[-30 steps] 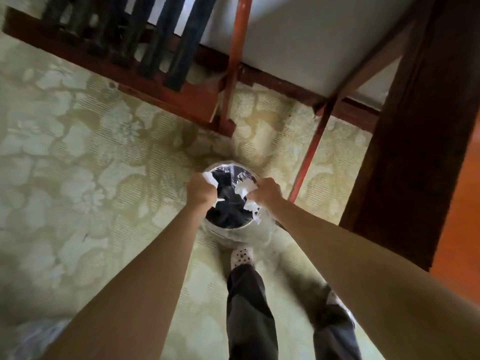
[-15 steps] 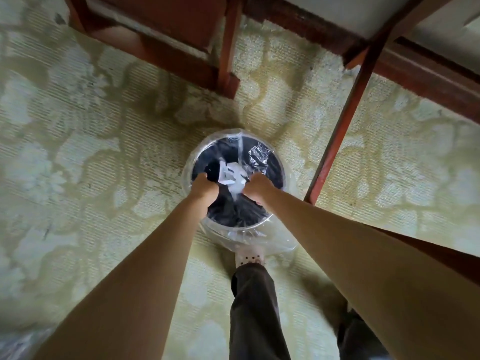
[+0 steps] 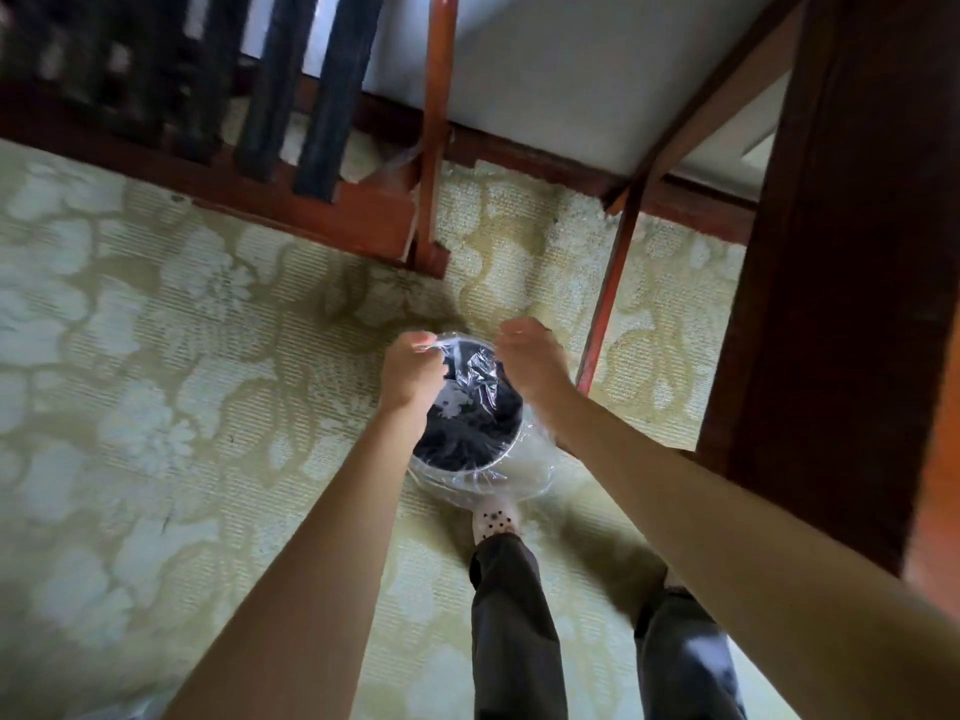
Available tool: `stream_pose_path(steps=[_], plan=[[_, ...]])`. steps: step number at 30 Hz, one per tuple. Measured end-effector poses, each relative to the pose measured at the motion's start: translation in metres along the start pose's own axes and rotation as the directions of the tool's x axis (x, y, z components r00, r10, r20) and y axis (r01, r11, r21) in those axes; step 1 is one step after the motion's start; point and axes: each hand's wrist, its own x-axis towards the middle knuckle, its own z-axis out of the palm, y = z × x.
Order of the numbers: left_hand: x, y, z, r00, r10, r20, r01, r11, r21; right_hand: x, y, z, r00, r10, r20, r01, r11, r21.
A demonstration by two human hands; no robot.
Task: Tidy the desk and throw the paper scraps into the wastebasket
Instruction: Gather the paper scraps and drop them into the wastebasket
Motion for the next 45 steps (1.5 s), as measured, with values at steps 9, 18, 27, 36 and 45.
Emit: stream_pose_path(steps=[9, 18, 27, 36, 45], plan=[[-0.215, 0.146, 0.032, 0.903, 0.384, 0.194, -0.42, 0.886, 0.198, -0.169, -0.089, -0.167, 0.943, -0.187, -0.275, 0.265, 0.922, 0.283], [-0.327, 0.148, 0.16, 0.742, 0.37, 0.559, -0.651, 0.594, 0.472, -0.248, 0.002, -0.3, 0.873, -0.097, -0.478, 0.164, 0.981, 0.101], [-0.345, 0.068, 0.233, 0.89, 0.34, 0.304, -0.431, 0.408, 0.805, -0.251, 0.082, -0.352, 0.877, -0.017, -0.481, -0.077, 0.981, -0.176], [-0.346, 0.045, 0.258, 0.873, 0.472, 0.123, -0.357, 0.445, 0.821, -0.23, 0.101, -0.368, 0.933, -0.163, -0.321, 0.006, 0.898, -0.439], [-0.353, 0.06, 0.254, 0.782, 0.608, 0.137, -0.506, 0.491, 0.709, -0.225, 0.104, -0.376, 0.835, -0.358, -0.418, 0.183, 0.897, -0.403]])
